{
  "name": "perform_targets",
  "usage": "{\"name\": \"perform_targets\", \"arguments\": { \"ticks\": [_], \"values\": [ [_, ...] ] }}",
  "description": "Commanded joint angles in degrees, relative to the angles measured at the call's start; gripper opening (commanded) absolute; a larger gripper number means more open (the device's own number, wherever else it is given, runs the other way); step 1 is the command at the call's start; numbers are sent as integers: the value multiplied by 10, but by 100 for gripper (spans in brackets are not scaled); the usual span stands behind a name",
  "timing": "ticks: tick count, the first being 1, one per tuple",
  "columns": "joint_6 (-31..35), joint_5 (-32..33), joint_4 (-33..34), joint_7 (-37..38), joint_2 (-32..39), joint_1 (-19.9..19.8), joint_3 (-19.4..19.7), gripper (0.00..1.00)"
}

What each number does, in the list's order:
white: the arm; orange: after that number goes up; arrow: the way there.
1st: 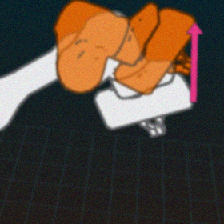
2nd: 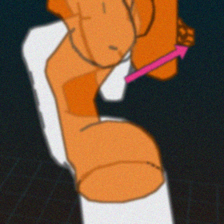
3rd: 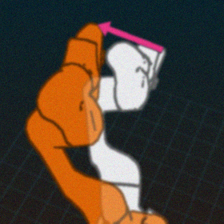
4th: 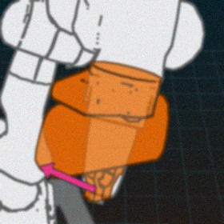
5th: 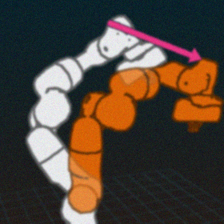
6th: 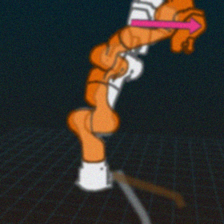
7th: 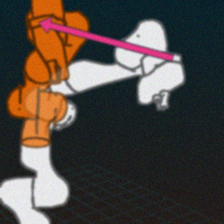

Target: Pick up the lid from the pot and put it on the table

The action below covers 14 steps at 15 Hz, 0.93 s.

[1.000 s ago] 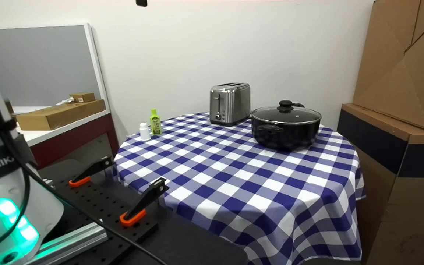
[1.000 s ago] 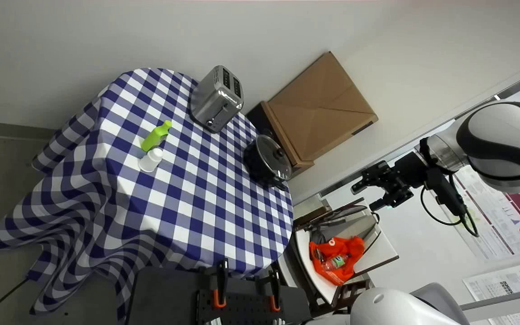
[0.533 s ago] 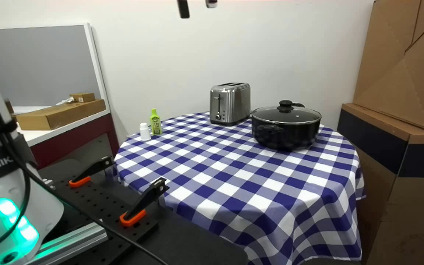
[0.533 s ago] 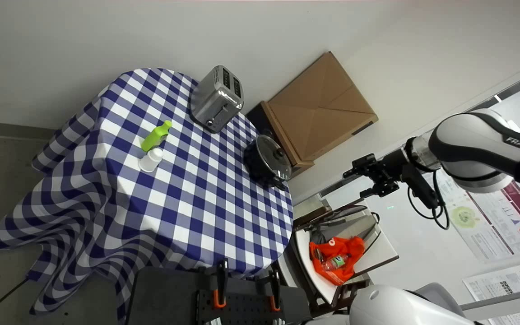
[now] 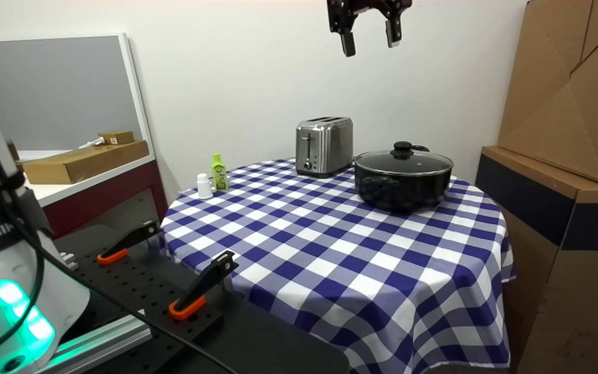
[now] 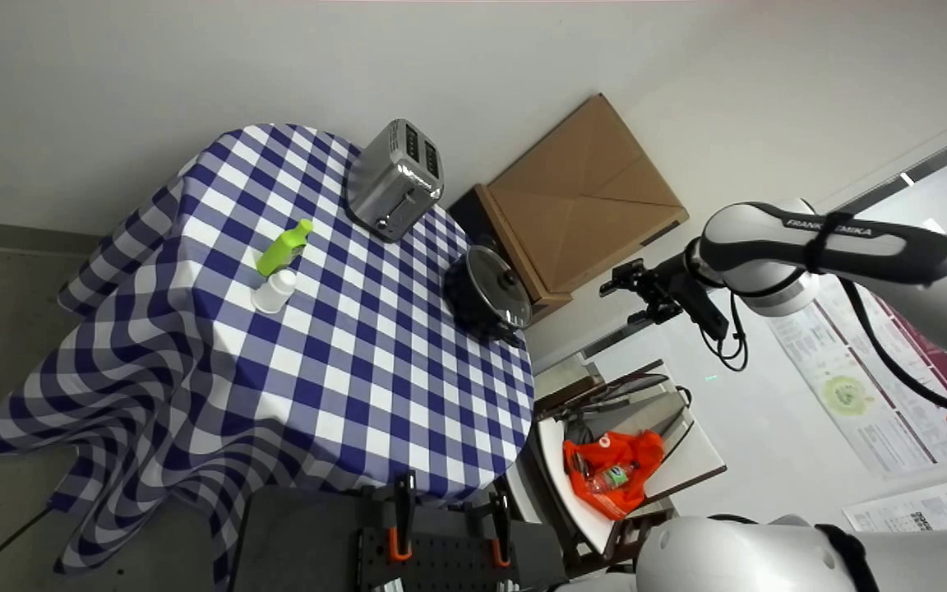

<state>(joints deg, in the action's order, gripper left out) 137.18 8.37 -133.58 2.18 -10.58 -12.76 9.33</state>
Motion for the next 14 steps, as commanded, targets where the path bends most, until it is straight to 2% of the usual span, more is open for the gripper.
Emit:
{"name": "perform_targets", "arguments": {
  "ticks": [1, 7, 11, 14],
  "values": [
    [2, -16, 133, -19, 135, 13, 4, 100],
    [2, -46, 277, -33, 280, 16, -6, 100],
    [-7, -109, 337, -68, 350, 7, -33, 100],
    [-1, -111, 371, -71, 391, 9, -41, 100]
  ]
}}
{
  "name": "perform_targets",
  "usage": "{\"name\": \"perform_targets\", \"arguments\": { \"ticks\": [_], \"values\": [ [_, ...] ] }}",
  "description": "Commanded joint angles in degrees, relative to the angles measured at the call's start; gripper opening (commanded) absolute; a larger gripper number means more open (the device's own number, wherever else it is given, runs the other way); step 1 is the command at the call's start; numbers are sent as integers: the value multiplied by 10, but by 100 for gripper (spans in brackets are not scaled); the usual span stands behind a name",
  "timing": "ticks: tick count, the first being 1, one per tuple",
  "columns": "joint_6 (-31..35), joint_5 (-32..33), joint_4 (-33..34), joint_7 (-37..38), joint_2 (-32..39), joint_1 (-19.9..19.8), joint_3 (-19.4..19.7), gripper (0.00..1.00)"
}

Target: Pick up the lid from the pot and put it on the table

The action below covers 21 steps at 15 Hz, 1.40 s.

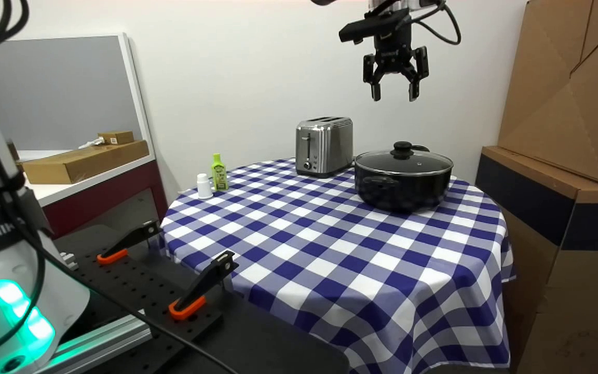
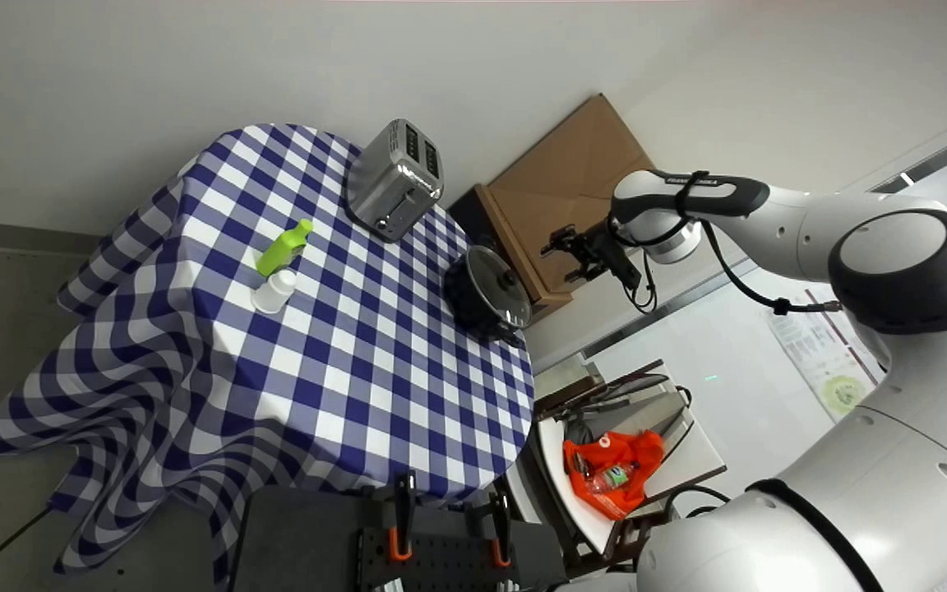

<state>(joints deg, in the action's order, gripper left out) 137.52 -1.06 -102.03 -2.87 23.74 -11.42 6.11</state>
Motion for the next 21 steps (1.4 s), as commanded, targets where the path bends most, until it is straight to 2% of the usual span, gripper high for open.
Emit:
{"name": "perform_targets", "arguments": {
  "ticks": [1, 10, 21],
  "values": [
    [-4, -16, 67, -20, 61, -5, -11, 100],
    [-10, -3, 142, -24, 161, -10, -12, 100],
    [-2, 10, 213, -20, 227, -6, -7, 100]
  ]
}}
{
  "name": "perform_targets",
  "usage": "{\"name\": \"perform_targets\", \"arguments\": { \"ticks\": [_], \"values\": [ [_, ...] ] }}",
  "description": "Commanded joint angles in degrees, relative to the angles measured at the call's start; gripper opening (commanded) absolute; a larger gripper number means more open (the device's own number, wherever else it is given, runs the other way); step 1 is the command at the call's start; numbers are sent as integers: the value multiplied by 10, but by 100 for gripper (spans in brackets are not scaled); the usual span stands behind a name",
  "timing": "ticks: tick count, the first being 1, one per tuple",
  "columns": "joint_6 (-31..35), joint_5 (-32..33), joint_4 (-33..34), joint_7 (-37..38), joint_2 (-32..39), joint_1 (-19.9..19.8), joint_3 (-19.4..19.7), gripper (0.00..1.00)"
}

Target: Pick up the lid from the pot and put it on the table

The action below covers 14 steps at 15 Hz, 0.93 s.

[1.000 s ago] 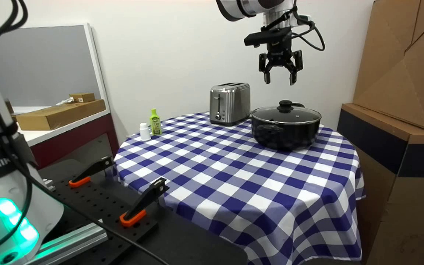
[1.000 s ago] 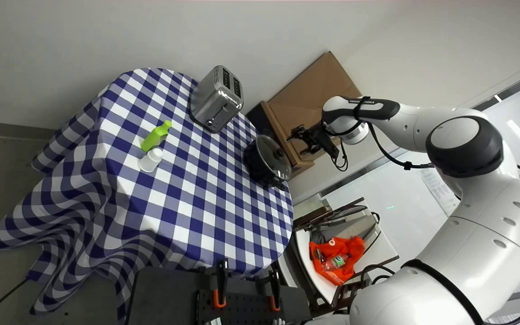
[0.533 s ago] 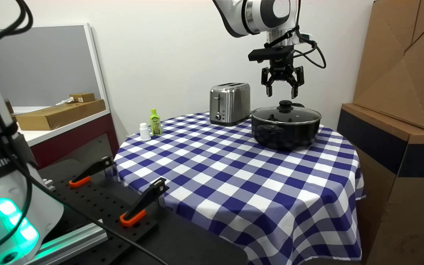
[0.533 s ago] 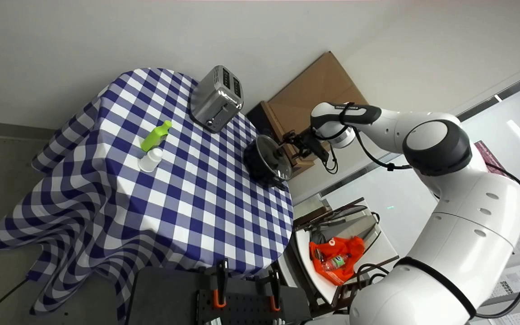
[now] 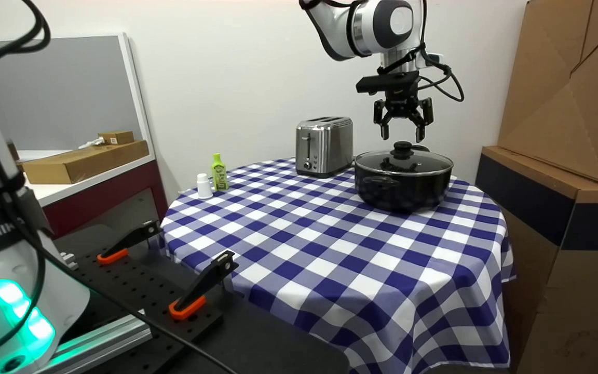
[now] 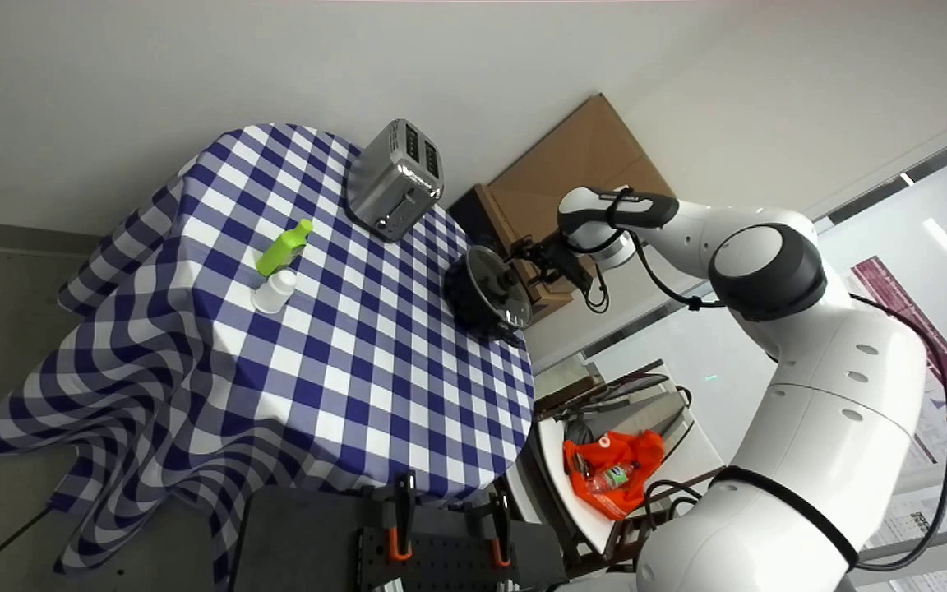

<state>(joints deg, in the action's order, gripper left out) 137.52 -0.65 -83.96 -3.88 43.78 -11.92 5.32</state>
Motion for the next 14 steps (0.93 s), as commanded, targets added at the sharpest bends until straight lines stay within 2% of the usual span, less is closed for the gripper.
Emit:
{"name": "perform_targets", "arguments": {
  "ticks": [1, 2, 4, 9, 10, 14],
  "values": [
    [-3, 7, 35, -9, 30, -1, 1, 98],
    [-3, 7, 39, -9, 34, -2, 1, 74],
    [-3, 8, 44, -10, 40, -2, 2, 69],
    [-6, 8, 47, -15, 33, -2, -1, 31],
    [-5, 8, 43, -20, 28, -3, -2, 27],
    [-14, 1, 19, -36, -3, -9, -9, 26]
  ]
}}
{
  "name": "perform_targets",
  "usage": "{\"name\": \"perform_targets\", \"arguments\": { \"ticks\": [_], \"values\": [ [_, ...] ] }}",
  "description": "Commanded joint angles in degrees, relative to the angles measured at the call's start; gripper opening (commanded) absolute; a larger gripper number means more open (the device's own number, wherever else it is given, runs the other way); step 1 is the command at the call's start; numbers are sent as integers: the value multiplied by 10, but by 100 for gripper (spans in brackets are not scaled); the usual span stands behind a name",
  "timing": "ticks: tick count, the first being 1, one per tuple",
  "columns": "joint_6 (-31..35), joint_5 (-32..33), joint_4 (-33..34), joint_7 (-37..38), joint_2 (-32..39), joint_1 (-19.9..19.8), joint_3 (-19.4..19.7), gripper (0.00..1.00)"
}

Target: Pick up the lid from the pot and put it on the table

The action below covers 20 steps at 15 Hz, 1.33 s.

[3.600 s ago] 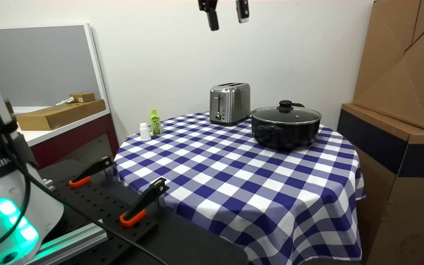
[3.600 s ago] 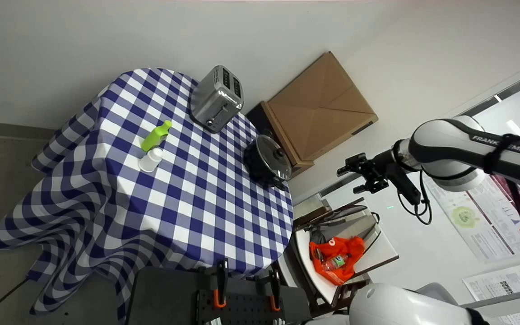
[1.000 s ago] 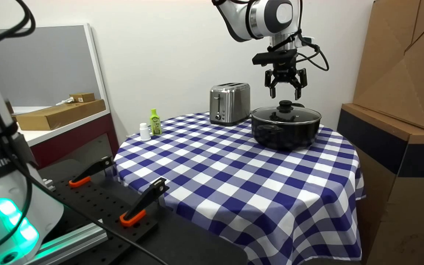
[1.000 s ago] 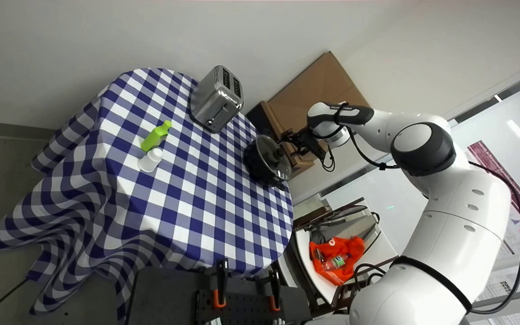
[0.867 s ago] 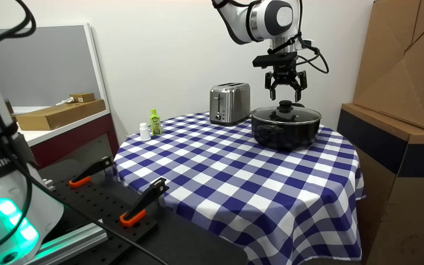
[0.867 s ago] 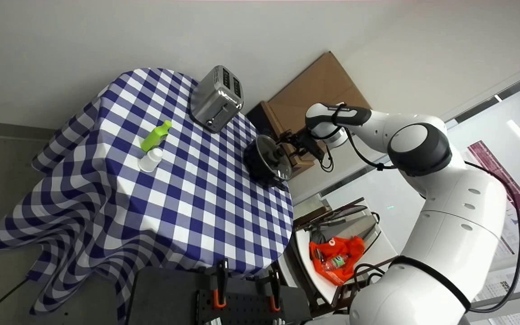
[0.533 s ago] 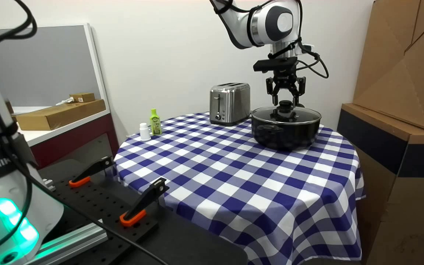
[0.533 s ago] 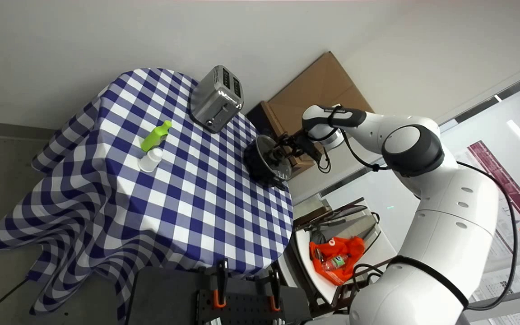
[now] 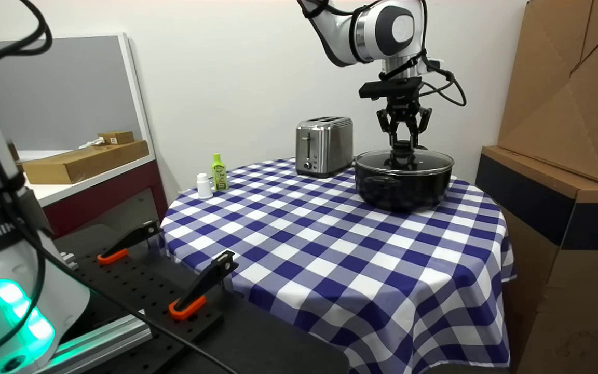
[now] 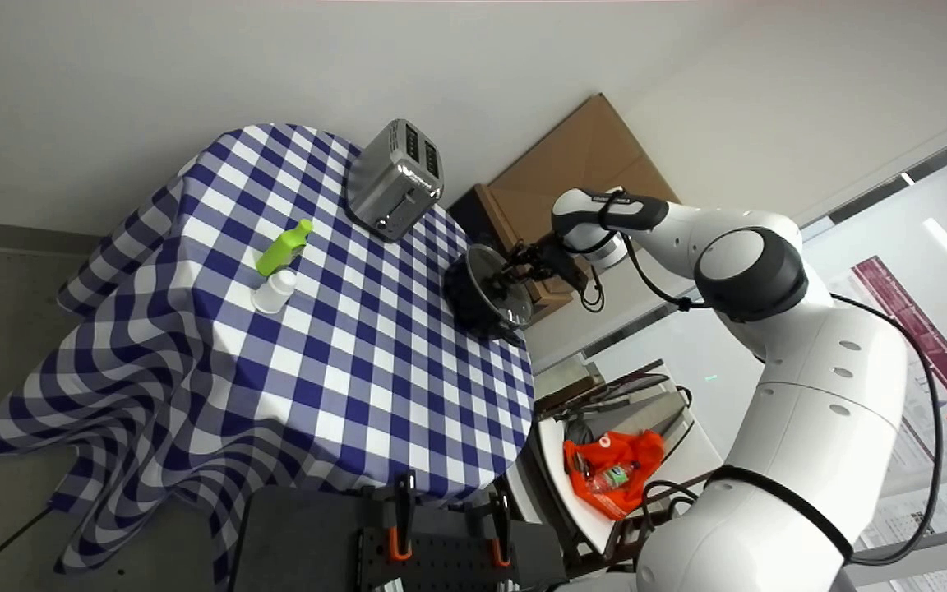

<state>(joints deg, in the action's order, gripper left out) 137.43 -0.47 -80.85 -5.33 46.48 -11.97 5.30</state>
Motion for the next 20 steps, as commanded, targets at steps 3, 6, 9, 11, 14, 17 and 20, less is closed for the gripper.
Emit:
{"name": "perform_targets", "arguments": {
  "ticks": [3, 6, 9, 11, 14, 17, 20],
  "values": [
    [-48, -6, -38, -46, -76, -16, -16, 26],
    [-88, -8, -88, -91, -149, -22, -25, 26],
    [-110, 2, -172, -133, -233, -11, -30, 26],
    [-101, 17, -230, -143, -273, 7, -31, 26],
    [-81, 28, -326, -164, -317, 30, -43, 26],
    [-27, 57, -428, -155, -349, 65, -56, 26],
    [37, 92, -510, -126, -362, 100, -67, 26]
  ]
}}
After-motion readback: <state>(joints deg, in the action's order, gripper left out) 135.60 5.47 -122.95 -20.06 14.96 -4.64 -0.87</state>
